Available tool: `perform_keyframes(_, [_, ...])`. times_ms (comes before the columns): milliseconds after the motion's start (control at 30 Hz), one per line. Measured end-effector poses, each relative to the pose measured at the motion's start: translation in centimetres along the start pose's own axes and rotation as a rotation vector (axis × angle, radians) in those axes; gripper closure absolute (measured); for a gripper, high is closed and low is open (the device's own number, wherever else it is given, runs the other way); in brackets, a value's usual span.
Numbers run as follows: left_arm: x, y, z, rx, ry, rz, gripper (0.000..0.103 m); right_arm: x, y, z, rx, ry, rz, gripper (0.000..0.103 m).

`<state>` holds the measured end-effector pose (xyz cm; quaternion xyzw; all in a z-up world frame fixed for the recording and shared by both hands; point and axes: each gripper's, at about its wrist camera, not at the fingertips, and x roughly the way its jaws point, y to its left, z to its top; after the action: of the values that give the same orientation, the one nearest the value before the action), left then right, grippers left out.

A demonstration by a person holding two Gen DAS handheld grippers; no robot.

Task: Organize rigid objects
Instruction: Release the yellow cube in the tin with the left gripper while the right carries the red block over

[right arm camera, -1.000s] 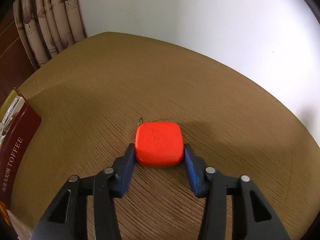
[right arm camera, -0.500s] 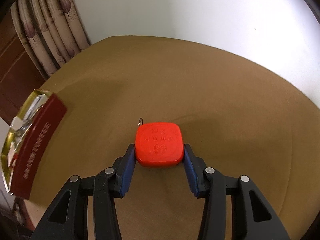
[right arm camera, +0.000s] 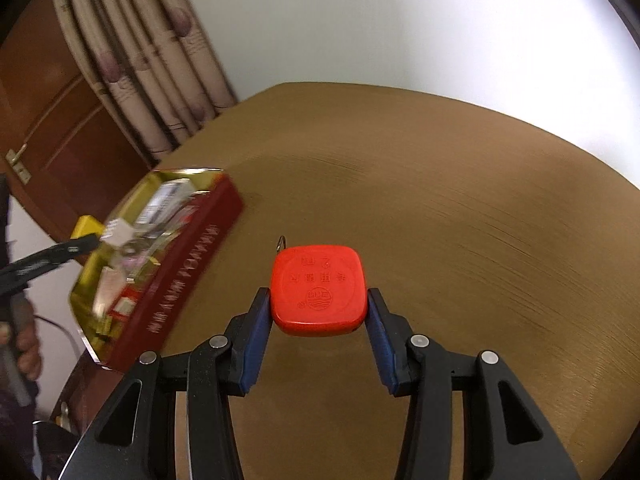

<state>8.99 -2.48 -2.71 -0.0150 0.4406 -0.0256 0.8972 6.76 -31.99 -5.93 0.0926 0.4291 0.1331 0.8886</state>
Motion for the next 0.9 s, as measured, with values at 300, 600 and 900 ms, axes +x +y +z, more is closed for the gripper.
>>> perform_keyframes(300, [-0.1,-0.5,-0.2,0.070,-0.020,0.076,0.064,-1.0,4.7,1.6,-0.046,-0.009,0.097,0.060])
perform_keyframes(600, [-5.0,3.8,-3.9,-0.138,-0.093,0.083,0.050,2.3,12.3,5.1,-0.135,0.034,0.189,0.060])
perform_keyframes(900, [-4.4,5.9,-5.5,-0.218,-0.098,0.028,0.050,7.5,14.5,8.8,-0.141,0.070,0.112,0.060])
